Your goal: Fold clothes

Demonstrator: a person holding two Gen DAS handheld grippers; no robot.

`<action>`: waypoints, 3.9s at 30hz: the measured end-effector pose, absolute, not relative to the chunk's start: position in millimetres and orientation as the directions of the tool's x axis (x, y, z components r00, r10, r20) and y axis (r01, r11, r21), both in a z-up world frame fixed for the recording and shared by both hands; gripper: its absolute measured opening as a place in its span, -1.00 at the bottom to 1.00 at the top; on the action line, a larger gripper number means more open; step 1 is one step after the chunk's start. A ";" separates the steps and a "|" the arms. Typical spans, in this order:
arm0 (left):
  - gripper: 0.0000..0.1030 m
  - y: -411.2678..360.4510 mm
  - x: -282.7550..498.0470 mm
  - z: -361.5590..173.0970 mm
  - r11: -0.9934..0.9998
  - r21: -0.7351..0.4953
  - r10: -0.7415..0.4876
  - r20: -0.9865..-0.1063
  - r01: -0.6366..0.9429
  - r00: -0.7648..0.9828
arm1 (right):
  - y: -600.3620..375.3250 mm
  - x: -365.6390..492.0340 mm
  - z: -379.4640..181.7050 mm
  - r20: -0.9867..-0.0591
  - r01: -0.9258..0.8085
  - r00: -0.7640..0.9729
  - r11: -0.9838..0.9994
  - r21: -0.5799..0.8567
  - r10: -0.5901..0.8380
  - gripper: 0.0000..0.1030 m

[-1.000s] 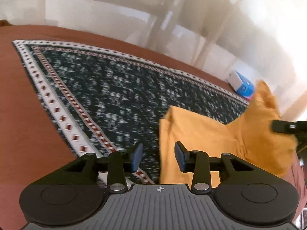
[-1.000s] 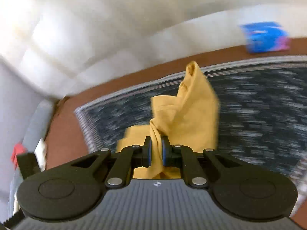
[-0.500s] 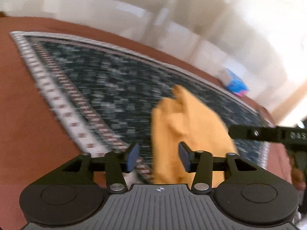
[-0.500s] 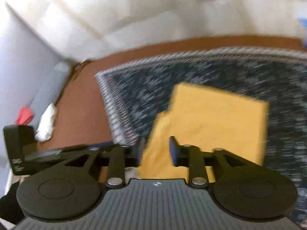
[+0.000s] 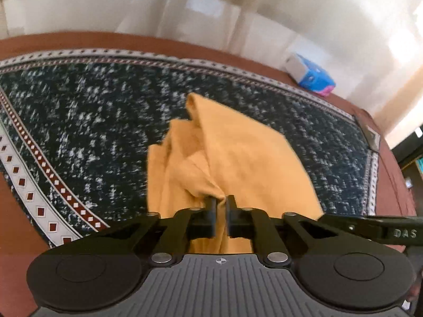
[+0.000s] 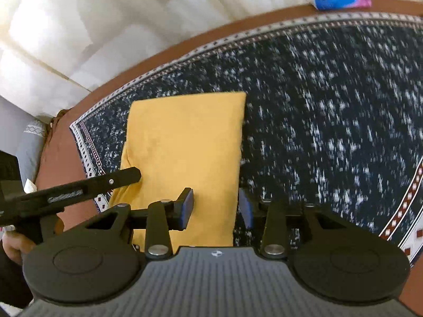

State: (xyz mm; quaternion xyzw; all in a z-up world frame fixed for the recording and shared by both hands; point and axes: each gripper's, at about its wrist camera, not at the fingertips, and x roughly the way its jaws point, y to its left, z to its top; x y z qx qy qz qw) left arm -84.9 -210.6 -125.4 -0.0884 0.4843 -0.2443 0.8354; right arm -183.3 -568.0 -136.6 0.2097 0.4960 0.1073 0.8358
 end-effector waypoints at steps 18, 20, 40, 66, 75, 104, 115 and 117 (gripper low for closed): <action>-1.00 -179.5 -88.1 -125.2 0.908 -0.335 -0.416 -0.790 0.251 0.451 | -566.8 -175.1 -142.1 -0.767 0.002 0.461 0.864 0.503 0.446 0.01; -1.00 -177.5 -87.4 -128.8 0.911 -0.332 -0.410 -0.795 0.245 0.446 | -568.3 -174.9 -142.6 -0.766 0.009 0.462 0.862 0.507 0.447 0.01; 0.48 -180.7 -67.3 -129.5 0.865 -0.441 -0.501 -0.764 0.238 0.406 | -582.7 -163.0 -150.7 -0.756 0.062 0.469 0.836 0.545 0.458 0.02; -0.30 -203.4 -54.2 -146.3 0.852 -0.453 -0.522 -0.775 0.263 0.356 | -578.5 -133.8 -181.0 -0.669 0.112 0.498 0.725 0.680 0.551 -0.26; -0.71 -219.3 -78.9 -114.6 0.877 -0.358 -0.473 -0.756 0.319 0.451 | -564.8 -141.2 -146.7 -0.661 0.046 0.527 0.759 0.650 0.534 -0.58; -0.70 -584.9 -120.7 10.9 0.743 -0.339 -0.661 -0.505 0.577 0.554 | -890.5 -191.9 10.2 -0.418 -0.109 0.814 0.814 0.570 0.402 -0.57; -0.68 -801.2 -120.3 -47.6 0.750 -0.420 -0.652 -0.597 0.511 0.467 | -1107.8 -174.7 -27.3 -0.552 -0.009 0.762 0.858 0.514 0.338 -0.57; -0.68 -824.9 -111.7 -57.8 0.753 -0.414 -0.646 -0.609 0.511 0.460 | -1130.6 -168.4 -37.2 -0.569 0.014 0.756 0.863 0.506 0.322 -0.57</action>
